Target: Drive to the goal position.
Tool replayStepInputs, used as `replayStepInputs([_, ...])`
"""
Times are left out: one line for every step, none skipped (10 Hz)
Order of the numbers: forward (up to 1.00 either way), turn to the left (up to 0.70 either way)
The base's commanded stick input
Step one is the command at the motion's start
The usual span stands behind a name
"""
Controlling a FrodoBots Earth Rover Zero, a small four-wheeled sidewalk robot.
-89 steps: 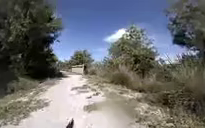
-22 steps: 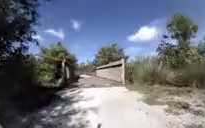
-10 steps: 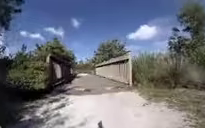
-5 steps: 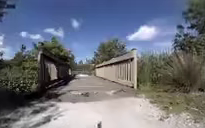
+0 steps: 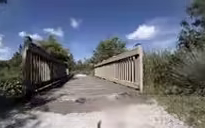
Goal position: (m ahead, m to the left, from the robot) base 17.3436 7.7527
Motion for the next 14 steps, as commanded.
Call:
replayStepInputs([0.84, 0.00])
replayStepInputs([0.84, 0.08])
replayStepInputs([0.84, 0.28])
replayStepInputs([0.84, 0.34])
replayStepInputs([0.84, 0.13])
replayStepInputs([0.84, 0.00])
replayStepInputs([0.84, 0.00])
replayStepInputs([0.84, 0.00])
replayStepInputs([0.84, 0.00])
replayStepInputs([0.84, 0.00])
replayStepInputs([0.84, 0.00])
replayStepInputs([0.84, 0.00])
replayStepInputs([0.84, 0.00])
replayStepInputs([0.84, 0.00])
